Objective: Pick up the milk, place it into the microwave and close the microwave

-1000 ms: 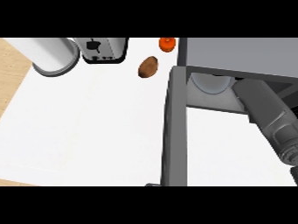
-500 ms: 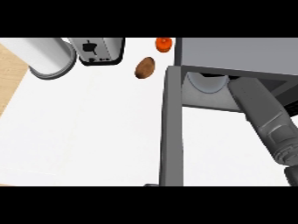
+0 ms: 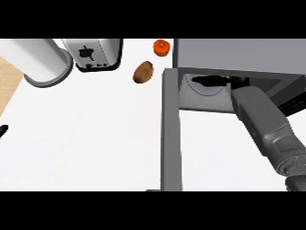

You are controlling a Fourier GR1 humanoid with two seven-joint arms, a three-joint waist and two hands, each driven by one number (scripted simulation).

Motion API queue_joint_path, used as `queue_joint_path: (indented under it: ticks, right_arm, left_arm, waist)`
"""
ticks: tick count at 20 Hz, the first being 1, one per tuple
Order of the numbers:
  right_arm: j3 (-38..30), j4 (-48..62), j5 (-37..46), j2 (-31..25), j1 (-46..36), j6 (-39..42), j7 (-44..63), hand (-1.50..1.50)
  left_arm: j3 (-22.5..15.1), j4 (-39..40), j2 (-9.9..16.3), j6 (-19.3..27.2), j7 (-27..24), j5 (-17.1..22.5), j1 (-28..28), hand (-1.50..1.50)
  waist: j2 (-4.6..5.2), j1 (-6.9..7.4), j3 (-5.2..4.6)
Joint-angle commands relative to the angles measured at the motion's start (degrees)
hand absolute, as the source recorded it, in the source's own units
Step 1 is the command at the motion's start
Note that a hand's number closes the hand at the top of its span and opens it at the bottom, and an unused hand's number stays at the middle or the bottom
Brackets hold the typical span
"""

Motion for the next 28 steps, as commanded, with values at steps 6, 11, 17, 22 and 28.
queue_joint_path:
  ticks: [6, 11, 17, 22, 28]
  right_arm:
    - [-4.0, -1.0, -4.8, 1.7, 6.7, 15.2, -4.9, -1.5]
    - [-4.8, -3.2, -6.5, 3.8, 11.2, 20.9, -7.6, -1.5]
    - [-1.4, -11.9, -5.4, 6.9, 22.1, 19.9, -9.1, -1.5]
    - [1.7, -22.9, -5.1, 5.8, 32.8, 22.2, -7.1, -1.5]
    - [3.2, -35.9, -6.9, 4.7, 45.6, 24.8, -4.5, -1.5]
  left_arm:
    - [-6.0, -2.7, -2.4, 1.6, 3.2, -0.9, -1.1, 1.5]
    - [-11.4, -2.1, -4.2, 2.2, 4.2, -4.7, 0.3, 1.5]
    - [-17.8, -4.3, -4.3, 5.9, 5.9, -4.3, 2.6, 1.5]
    - [-20.2, -2.7, -4.3, 4.3, 4.4, -10.1, -1.0, 1.5]
    - [-32.8, -0.1, -4.3, 14.5, 2.1, -19.9, -6.3, 1.5]
  waist:
    - [-1.34, -2.72, -0.13]
    - [-1.73, -3.66, -0.21]
    - [-2.28, -4.73, -0.29]
    - [-2.48, -5.52, -0.34]
    - [-2.51, -6.49, -0.36]
